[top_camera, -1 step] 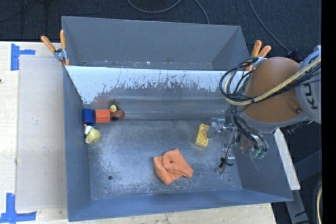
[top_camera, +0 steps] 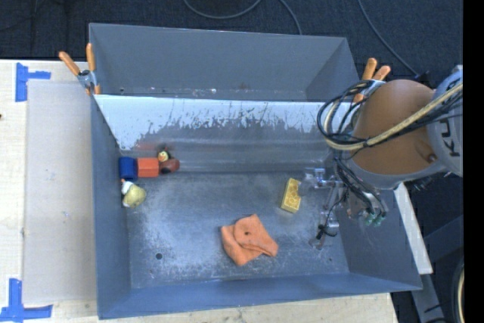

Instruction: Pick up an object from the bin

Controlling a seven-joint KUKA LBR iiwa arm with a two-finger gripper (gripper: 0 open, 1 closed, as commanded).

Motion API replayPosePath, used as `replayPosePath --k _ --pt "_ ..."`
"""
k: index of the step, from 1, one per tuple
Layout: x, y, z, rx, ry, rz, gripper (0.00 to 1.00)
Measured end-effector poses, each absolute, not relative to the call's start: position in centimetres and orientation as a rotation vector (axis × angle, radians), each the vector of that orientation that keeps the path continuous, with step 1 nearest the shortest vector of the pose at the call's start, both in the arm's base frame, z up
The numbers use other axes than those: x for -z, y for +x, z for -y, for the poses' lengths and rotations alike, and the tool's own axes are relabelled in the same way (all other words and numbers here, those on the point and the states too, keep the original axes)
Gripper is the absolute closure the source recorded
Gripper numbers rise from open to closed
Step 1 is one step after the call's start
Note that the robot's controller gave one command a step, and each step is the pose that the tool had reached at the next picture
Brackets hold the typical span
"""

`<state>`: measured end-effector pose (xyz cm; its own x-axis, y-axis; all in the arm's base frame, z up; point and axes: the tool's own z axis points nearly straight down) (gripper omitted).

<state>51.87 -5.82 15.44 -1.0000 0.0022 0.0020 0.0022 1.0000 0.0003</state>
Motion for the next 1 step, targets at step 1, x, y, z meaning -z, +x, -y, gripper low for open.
replayPosePath --k 1 --pt "-8.61 58.66 8.18 0.001 0.122 3.14 0.0"
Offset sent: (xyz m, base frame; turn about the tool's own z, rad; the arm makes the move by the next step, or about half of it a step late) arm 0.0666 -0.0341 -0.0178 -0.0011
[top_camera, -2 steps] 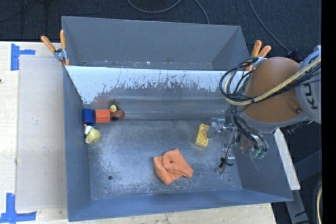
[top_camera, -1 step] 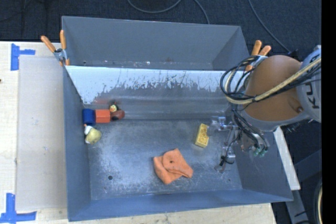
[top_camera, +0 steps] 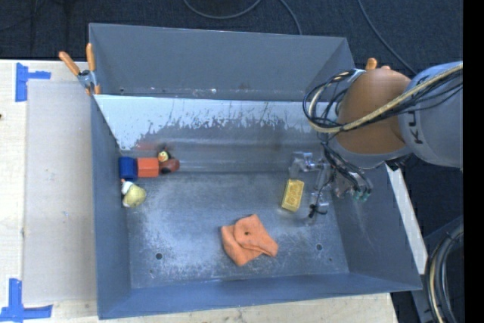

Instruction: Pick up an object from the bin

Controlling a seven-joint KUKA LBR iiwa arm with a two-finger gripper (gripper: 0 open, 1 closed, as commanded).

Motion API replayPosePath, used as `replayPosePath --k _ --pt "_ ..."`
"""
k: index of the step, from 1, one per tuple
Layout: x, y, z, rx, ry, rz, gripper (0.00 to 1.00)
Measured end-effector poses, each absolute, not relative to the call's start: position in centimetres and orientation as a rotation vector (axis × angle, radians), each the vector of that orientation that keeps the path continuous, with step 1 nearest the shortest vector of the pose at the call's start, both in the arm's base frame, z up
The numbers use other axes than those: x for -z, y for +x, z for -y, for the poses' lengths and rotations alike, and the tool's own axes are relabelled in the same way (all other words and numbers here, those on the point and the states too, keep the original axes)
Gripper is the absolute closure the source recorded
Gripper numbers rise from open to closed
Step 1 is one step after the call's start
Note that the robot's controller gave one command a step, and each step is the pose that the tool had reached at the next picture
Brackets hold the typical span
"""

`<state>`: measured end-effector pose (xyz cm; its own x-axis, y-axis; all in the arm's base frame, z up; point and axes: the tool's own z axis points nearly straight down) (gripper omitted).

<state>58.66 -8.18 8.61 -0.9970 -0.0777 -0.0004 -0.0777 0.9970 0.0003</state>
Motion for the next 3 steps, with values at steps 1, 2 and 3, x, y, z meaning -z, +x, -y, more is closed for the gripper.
replayPosePath --k 1,2,3 --pt "-10.5 59.0 8.8 -0.004 -0.049 -3.149 0.0" --pt "-15.6 59.0 8.9 -0.002 -0.039 -3.144 0.0" --pt "-14.3 60.1 9.6 0.0 0.016 -3.133 0.0"
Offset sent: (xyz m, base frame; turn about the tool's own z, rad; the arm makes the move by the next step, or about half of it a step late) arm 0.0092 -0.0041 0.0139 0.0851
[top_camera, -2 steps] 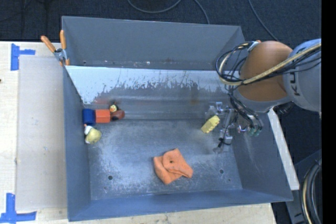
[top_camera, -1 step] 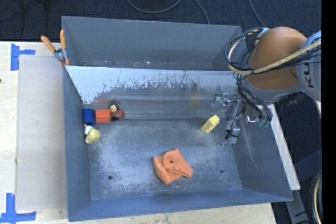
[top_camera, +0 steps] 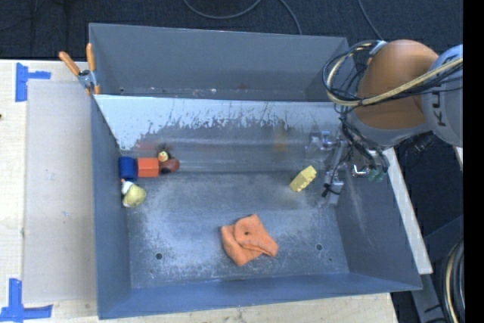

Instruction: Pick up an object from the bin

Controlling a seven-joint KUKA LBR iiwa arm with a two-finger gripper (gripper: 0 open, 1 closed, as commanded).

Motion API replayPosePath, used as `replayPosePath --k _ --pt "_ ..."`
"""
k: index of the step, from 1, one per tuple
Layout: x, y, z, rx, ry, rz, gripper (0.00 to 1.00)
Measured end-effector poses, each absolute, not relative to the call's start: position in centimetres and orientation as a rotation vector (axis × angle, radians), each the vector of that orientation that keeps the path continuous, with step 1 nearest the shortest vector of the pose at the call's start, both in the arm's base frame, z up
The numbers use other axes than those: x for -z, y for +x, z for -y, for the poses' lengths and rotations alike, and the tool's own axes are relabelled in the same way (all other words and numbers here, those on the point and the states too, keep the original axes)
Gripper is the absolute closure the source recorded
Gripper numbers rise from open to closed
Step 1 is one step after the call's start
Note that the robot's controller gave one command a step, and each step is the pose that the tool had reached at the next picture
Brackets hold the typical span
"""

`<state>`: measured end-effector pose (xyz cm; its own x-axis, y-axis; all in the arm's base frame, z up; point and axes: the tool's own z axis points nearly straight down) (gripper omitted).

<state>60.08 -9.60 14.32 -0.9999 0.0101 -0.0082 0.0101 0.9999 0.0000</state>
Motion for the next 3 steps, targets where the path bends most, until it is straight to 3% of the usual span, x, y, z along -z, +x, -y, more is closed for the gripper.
replayPosePath --k 1,3 --pt "-7.39 61.51 9.71 -0.002 0.734 -3.052 1.0" --pt "-7.58 61.45 9.71 -0.001 0.733 -3.052 1.0"
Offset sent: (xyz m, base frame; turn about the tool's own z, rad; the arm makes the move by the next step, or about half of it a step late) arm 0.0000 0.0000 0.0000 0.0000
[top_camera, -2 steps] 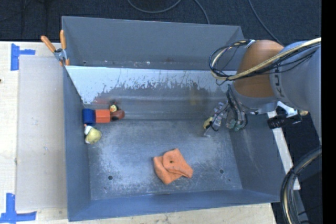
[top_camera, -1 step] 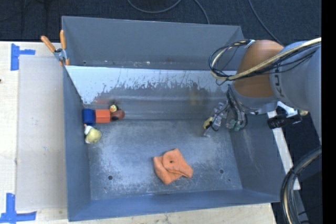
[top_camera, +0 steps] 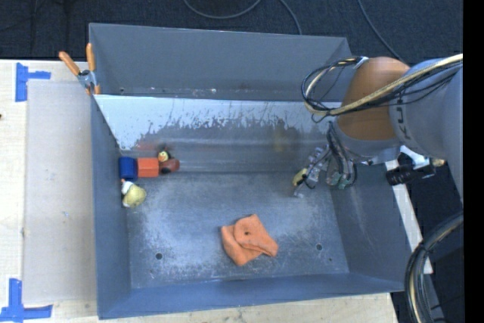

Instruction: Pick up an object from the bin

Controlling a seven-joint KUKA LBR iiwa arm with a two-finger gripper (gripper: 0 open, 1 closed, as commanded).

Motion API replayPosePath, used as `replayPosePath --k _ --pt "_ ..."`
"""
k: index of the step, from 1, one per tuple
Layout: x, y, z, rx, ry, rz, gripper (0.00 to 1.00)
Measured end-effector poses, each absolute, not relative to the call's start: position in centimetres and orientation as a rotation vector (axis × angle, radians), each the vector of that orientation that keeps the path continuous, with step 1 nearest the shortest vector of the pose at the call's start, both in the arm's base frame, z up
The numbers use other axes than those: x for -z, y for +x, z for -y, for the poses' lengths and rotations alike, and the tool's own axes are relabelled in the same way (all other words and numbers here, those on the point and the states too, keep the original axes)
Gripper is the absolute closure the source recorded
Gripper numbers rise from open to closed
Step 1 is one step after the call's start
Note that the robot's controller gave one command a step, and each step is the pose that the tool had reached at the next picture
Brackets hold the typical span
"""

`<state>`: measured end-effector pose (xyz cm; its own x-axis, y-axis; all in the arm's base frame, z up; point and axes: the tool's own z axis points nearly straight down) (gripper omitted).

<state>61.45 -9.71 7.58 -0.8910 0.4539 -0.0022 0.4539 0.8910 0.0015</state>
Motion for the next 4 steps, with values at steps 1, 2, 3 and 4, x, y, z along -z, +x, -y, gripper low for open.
replayPosePath --k 1,2,3,4 --pt "-9.7 61.2 9.7 -0.001 0.734 -3.06 1.0" --pt "-11.3 61.4 9.7 -0.002 0.731 -3.054 1.0" --pt "-12.2 61.5 9.7 -0.003 0.73 -3.052 1.0" --pt "-13.0 61.3 9.7 -0.002 0.731 -3.059 1.0"
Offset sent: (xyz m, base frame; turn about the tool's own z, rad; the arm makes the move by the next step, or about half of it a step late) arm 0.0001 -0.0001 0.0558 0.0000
